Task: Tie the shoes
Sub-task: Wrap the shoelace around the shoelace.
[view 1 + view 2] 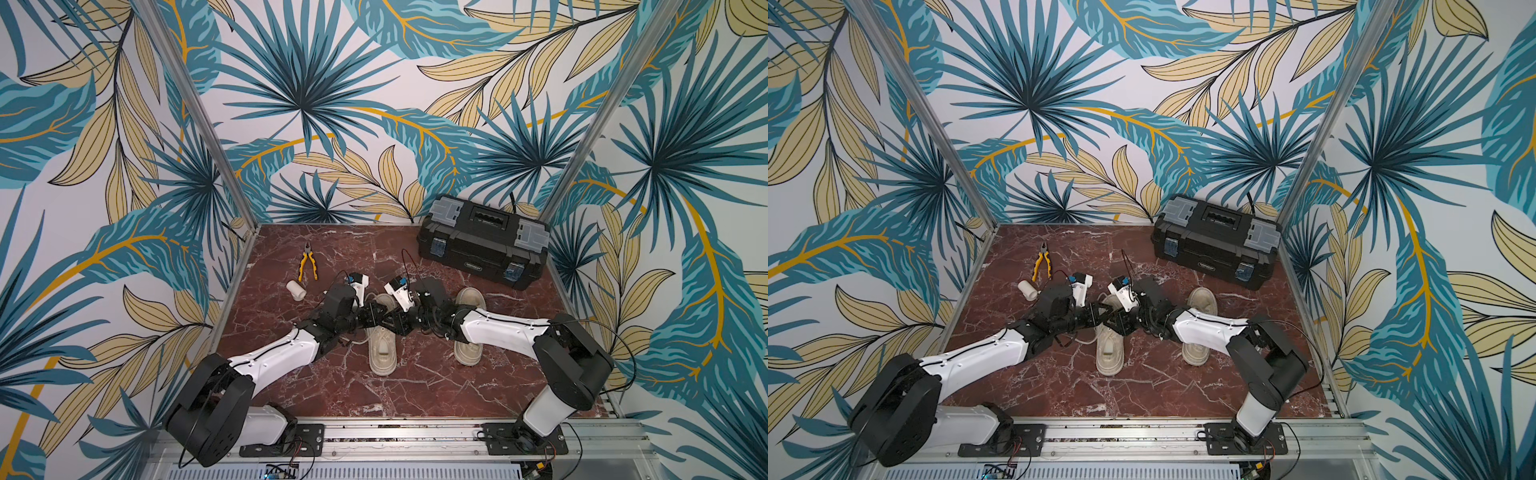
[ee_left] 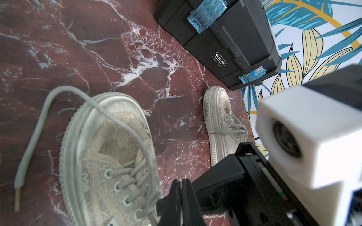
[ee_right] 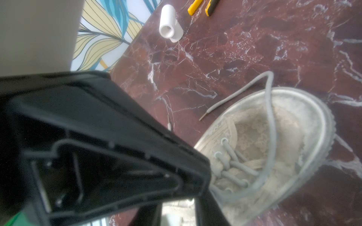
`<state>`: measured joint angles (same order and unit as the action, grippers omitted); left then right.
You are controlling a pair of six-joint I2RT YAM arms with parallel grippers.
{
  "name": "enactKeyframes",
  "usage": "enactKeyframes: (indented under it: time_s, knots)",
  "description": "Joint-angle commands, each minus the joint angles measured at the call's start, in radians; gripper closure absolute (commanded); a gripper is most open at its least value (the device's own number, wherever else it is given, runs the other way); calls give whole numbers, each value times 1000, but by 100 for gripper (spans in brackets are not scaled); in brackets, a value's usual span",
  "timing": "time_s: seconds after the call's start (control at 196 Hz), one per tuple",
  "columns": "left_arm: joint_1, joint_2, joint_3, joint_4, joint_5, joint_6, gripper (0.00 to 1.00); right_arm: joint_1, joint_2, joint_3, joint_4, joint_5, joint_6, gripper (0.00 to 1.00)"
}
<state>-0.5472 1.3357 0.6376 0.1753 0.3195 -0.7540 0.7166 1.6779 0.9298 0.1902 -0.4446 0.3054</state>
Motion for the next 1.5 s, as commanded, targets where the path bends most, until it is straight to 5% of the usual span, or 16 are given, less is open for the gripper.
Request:
enactKeyframes:
  time_s: [0.0,0.148,0.382,0.561,0.841,1.499]
  knots:
    - [-3,13,24,-7,-1,-1,93,7,19,12,51,23,21,81]
    - [-1,-3,32,-48,-28,9,74,8,19,16,15,50,10,100]
    - [106,-119,55,-270,-91,84,46,9,9,19,-33,78,-15,100]
    - [191,-133,117,-561,-224,247,45,9,-4,20,-51,84,-25,100]
    - [192,110,306,-730,-250,445,50,10,-12,21,-58,81,-22,100]
    - [104,519,632,-889,-366,520,59,23,-25,38,-87,101,-32,100]
